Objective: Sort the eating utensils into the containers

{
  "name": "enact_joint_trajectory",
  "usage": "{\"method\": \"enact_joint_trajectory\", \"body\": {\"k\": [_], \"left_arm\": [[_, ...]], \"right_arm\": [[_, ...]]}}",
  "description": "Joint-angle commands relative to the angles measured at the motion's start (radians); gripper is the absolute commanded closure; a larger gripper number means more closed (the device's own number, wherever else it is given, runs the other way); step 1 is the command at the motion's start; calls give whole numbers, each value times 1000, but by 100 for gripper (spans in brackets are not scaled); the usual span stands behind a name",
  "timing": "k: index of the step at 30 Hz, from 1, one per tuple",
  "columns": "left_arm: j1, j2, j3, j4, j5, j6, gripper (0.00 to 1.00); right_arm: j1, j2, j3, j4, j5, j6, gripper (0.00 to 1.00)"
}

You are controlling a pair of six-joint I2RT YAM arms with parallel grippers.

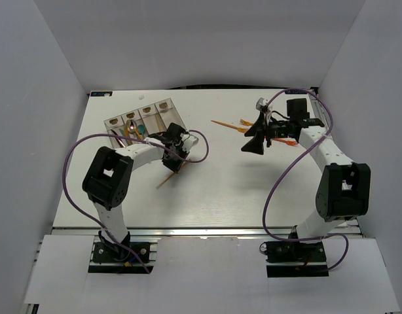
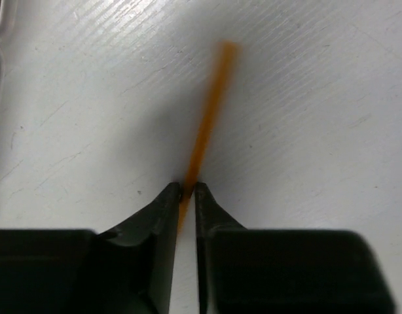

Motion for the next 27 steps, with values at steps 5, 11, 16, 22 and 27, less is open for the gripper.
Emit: {"method": "enact_joint_trajectory", "body": {"k": [5, 11, 16, 22, 27], "left_arm": [[-2, -34, -67, 19, 52, -45, 90], [-1, -145, -11, 24, 135, -148, 100], [48, -270, 39, 95, 201, -289, 100], [246, -309, 46, 253, 310, -458, 100], [332, -185, 153, 315, 206, -571, 100]], "right_arm": [[-3, 1, 27, -65, 8, -51, 11], [-3, -23, 18, -118, 54, -112, 11], [-7, -46, 4, -110, 80, -126, 11], [-7, -50, 1, -92, 88, -126, 11], [-7, -47, 6, -75, 78, -100, 11]]}}
